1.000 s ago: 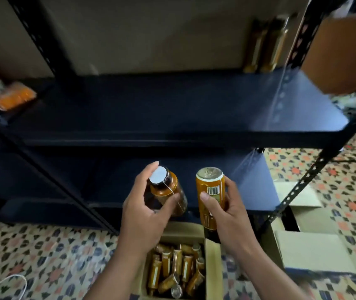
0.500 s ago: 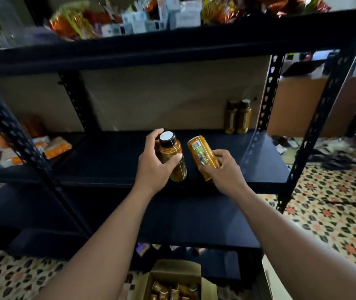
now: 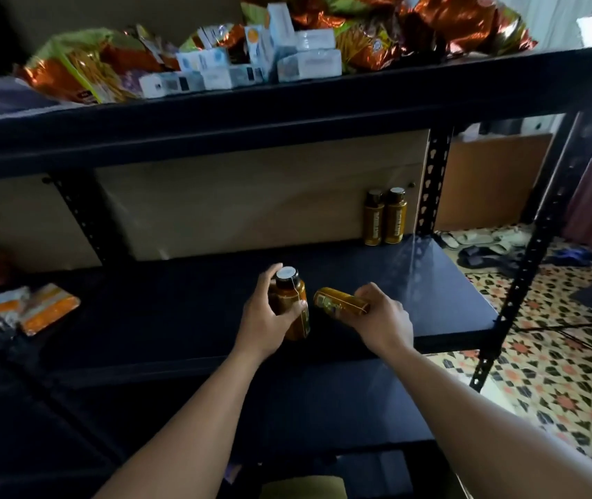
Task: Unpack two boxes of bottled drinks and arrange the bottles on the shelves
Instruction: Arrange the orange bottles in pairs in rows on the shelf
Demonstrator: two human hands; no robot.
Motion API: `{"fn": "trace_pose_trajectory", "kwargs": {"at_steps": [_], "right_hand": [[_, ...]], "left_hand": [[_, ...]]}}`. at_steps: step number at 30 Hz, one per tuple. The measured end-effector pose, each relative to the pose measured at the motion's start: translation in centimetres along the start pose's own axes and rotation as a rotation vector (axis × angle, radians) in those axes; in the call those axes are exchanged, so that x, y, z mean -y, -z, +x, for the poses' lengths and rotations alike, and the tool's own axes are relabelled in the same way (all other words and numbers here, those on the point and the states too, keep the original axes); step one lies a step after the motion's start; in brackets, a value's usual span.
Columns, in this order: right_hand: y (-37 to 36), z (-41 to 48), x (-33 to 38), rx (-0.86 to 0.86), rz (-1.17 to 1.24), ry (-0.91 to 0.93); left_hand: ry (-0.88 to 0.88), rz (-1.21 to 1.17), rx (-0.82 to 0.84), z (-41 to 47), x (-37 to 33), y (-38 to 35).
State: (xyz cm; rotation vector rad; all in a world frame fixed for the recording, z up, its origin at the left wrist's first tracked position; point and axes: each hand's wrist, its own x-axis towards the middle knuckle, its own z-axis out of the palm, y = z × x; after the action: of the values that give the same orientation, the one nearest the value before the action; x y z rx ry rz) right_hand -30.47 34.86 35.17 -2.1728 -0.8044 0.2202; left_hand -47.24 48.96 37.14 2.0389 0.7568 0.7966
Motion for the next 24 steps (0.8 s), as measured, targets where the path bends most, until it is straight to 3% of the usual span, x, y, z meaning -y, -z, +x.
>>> {"fn": "trace_pose_trajectory", "kwargs": {"at_steps": [7,13,24], "right_hand": [[-2.2,1.5,-1.3,-0.054,0.144,0.035],[-3.2,1.9,-3.0,0.003,0.313,0.07],[-1.8,4.5,-0.8,-0.11,0.556,0.087]], "left_hand": [[0.014,-0.048,0.068,1.4,1.9,-0.9],[0.087,-0.103,0.012,1.6,2.3,-2.4],[0.132,-0.079,-0.017,3.0,2.3,-3.6]]}}
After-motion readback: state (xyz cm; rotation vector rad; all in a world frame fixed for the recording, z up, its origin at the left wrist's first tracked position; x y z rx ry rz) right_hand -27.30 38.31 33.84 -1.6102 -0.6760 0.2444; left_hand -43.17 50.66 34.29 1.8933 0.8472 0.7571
